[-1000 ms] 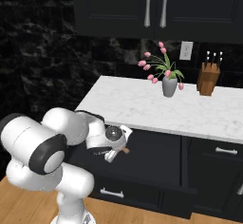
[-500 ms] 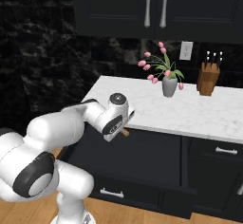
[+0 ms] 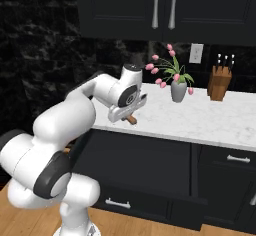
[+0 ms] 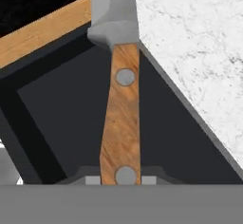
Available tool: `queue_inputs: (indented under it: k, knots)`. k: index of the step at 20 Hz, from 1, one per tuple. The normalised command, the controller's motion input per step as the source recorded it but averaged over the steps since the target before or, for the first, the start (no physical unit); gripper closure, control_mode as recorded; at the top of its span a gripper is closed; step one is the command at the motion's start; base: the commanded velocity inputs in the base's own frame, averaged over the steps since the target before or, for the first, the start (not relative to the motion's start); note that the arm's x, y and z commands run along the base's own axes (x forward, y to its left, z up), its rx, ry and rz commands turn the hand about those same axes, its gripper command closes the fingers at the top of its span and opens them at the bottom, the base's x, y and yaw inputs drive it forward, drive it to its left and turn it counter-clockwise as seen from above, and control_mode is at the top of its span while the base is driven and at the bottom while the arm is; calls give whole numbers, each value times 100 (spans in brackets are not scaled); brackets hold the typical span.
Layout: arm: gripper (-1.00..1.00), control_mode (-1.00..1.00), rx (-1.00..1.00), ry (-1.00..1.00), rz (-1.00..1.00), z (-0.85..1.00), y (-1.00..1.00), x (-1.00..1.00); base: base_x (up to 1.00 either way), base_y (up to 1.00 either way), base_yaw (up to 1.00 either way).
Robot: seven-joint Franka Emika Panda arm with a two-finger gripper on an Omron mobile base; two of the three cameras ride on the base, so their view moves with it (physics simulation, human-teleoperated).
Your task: Pick up the knife from the drawer and place it on the cutting board. Then place the meat from the plate to the cutting board.
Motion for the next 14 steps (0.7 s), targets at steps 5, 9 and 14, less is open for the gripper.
queue_inputs:
  k: [5,9,14]
  knots:
    - [100,-100,0,0,-33,7,41,-32,0,0,0]
    - [100,-100,0,-1,-37,0,47,-49,0,0,0]
    - [100,-100,0,-5,-31,-4,46,-75,0,0,0]
